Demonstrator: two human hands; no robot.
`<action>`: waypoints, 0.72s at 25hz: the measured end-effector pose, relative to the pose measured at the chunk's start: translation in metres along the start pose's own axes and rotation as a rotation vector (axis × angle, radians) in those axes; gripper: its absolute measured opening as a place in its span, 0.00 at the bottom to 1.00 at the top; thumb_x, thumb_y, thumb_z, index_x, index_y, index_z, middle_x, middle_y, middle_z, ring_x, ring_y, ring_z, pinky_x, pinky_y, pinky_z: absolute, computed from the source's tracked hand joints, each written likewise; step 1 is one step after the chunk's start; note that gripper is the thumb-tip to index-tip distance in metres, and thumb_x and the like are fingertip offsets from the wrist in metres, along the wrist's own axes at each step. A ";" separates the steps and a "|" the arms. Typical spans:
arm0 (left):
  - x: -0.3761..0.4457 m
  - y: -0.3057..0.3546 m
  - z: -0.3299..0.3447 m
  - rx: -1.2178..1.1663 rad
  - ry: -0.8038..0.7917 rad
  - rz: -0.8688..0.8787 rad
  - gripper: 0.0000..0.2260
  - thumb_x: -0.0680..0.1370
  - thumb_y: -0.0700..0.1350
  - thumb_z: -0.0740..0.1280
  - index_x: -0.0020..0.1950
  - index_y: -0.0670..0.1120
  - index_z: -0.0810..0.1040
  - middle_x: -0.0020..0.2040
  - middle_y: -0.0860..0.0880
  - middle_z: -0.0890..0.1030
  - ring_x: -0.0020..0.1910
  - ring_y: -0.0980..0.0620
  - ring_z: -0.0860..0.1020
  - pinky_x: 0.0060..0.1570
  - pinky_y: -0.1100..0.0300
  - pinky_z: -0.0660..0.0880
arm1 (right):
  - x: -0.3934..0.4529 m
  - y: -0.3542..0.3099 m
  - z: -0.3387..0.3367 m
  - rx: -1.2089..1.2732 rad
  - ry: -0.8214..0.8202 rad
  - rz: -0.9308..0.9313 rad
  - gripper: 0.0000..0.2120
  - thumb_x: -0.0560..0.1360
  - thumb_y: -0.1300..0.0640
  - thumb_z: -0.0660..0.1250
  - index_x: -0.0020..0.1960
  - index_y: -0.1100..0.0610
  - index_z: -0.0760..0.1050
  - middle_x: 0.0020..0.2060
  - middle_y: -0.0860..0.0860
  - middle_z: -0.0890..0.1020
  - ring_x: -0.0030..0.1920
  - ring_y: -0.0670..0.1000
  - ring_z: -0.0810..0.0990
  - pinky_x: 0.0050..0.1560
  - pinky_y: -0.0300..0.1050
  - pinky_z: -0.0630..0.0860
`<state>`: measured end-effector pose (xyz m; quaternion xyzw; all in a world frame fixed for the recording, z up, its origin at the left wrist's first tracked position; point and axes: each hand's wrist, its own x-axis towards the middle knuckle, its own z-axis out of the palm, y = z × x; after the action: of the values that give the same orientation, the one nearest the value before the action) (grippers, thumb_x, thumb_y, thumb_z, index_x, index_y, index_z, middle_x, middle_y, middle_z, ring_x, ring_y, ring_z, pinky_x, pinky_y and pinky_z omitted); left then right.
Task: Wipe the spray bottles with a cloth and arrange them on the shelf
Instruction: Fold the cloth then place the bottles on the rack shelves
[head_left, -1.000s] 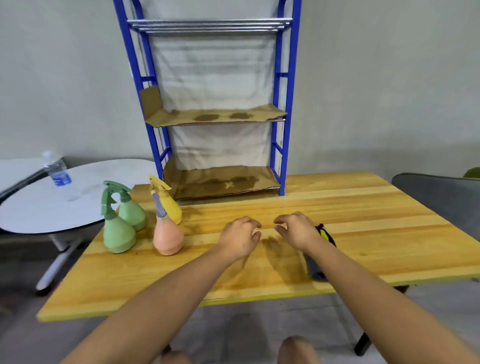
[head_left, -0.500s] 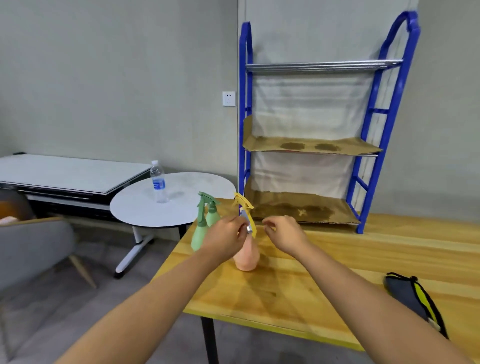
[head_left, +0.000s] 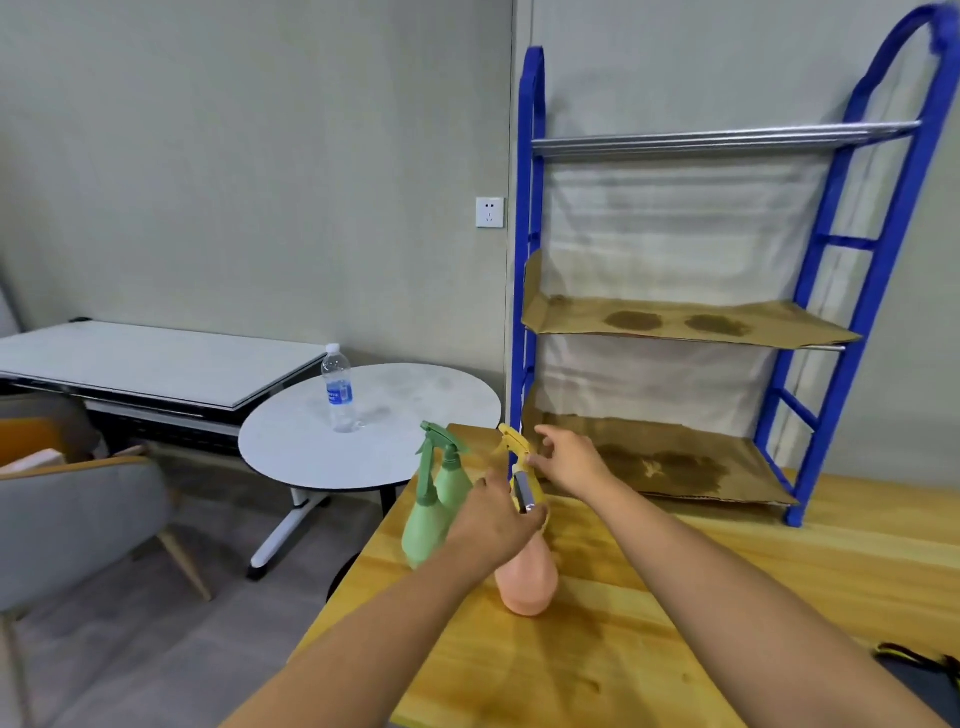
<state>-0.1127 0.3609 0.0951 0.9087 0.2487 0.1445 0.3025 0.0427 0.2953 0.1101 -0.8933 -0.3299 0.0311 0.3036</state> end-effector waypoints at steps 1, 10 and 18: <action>0.001 -0.001 -0.002 -0.036 -0.016 -0.019 0.18 0.77 0.54 0.67 0.59 0.44 0.69 0.50 0.47 0.77 0.41 0.52 0.76 0.34 0.60 0.69 | 0.008 -0.001 0.005 -0.016 -0.022 0.012 0.28 0.75 0.44 0.72 0.71 0.52 0.72 0.61 0.53 0.81 0.62 0.56 0.77 0.61 0.51 0.75; -0.009 -0.002 0.010 0.056 0.004 0.034 0.13 0.77 0.52 0.69 0.53 0.45 0.74 0.46 0.48 0.77 0.41 0.49 0.76 0.36 0.59 0.70 | 0.014 0.005 0.010 -0.125 0.052 0.073 0.11 0.76 0.48 0.70 0.40 0.53 0.75 0.41 0.54 0.82 0.43 0.56 0.81 0.42 0.48 0.78; -0.008 0.028 -0.006 0.014 0.097 0.089 0.03 0.81 0.44 0.65 0.48 0.46 0.73 0.41 0.49 0.77 0.36 0.54 0.73 0.32 0.63 0.65 | -0.030 0.027 -0.093 -0.084 0.199 0.036 0.09 0.78 0.48 0.69 0.46 0.54 0.79 0.37 0.50 0.80 0.40 0.52 0.79 0.35 0.43 0.70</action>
<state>-0.1111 0.3399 0.1161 0.9129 0.2234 0.1999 0.2770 0.0583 0.2125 0.1664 -0.9097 -0.2828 -0.0663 0.2967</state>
